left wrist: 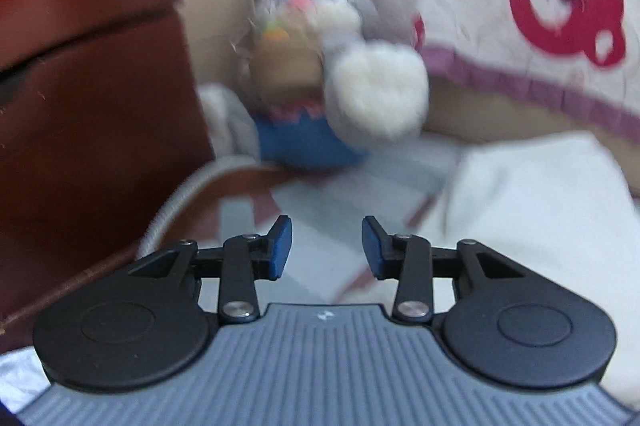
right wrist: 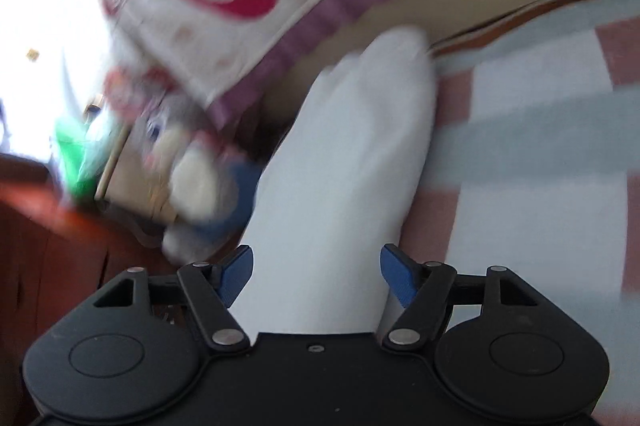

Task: Fold clothes

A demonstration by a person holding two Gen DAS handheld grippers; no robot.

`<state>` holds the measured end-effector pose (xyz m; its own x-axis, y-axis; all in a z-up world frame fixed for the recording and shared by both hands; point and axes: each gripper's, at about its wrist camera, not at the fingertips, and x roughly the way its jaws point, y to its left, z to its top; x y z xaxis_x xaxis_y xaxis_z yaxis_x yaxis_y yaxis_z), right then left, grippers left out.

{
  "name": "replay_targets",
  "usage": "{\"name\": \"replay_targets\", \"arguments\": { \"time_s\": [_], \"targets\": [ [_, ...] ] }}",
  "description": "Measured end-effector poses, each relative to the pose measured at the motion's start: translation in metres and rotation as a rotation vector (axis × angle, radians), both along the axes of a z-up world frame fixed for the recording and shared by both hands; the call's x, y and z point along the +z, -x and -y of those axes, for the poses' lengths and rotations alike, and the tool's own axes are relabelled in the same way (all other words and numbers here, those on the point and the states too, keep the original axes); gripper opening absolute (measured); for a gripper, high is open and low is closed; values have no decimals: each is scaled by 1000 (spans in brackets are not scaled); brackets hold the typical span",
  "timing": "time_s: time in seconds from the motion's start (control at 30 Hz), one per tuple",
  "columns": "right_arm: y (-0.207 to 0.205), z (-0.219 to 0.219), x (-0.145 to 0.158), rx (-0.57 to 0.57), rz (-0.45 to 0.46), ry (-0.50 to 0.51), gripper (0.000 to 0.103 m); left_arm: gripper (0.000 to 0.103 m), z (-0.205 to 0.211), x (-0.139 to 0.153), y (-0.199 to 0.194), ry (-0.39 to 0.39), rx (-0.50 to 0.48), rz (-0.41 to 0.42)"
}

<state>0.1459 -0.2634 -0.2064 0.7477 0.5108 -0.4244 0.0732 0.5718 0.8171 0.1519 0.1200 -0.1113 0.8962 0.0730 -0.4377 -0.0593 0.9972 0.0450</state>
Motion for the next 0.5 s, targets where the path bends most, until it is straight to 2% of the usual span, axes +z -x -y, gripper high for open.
{"name": "replay_targets", "arguments": {
  "time_s": [0.07,0.1,0.2,0.23,0.3,0.33,0.4,0.43,0.47,0.5],
  "targets": [
    [-31,8,-9,-9,-50,77,75,38,2,9,3,90,-142,23],
    [-47,9,-14,-5,-88,127,75,39,8,8,2,117,-206,9],
    [-78,5,-28,-1,-125,187,75,42,39,-6,-8,149,-382,-96],
    [-85,6,-32,-13,-121,193,77,42,49,-14,-12,140,-412,-134],
    [-106,-1,-42,-21,-132,182,85,42,64,-34,-18,96,-408,-204],
    [-117,-4,-48,-24,-137,176,91,41,64,-42,-18,101,-392,-213],
    [-135,-8,-52,-22,-94,143,90,41,60,-52,-17,145,-368,-202],
    [-147,-11,-51,-2,-90,126,81,41,57,-55,-16,160,-363,-198],
    [-151,-16,-40,11,-72,171,65,41,54,-56,-14,169,-362,-197],
    [-153,-24,-23,28,-8,245,57,41,52,-58,-12,177,-359,-195]
  ]
}}
